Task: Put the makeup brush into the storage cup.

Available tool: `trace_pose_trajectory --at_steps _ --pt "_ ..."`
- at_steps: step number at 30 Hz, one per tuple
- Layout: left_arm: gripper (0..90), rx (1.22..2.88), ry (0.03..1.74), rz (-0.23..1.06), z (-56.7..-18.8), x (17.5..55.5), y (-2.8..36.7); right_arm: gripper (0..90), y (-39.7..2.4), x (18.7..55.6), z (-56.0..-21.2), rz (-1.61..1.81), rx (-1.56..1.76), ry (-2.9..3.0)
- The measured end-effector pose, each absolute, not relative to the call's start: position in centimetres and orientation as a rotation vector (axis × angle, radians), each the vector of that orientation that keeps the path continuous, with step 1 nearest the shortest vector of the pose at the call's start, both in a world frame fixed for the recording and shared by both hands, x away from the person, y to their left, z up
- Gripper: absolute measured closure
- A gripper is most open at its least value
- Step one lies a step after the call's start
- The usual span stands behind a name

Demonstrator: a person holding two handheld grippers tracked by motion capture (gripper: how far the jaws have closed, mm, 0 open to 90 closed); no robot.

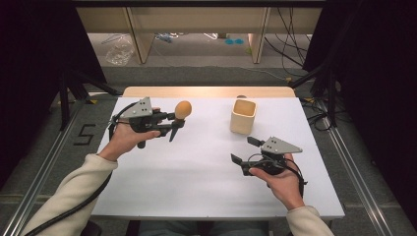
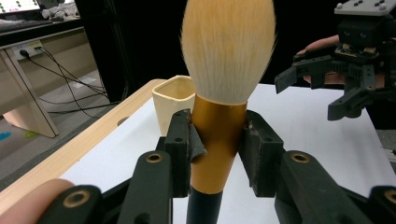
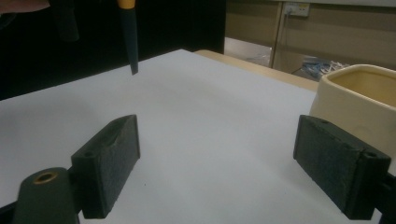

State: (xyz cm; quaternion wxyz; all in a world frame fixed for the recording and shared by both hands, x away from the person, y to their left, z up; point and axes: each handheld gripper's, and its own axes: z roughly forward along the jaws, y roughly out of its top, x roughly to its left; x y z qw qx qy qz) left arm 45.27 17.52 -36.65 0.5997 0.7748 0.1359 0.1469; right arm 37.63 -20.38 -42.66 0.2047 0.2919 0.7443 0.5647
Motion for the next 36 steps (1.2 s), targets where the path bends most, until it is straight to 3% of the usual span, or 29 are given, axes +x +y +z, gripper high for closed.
trace_pose_trajectory --at_steps 36 --pt "66.5 1.741 0.333 0.337 -37.0 44.9 15.8 16.3 -18.1 39.2 -42.0 1.619 0.788 2.098"
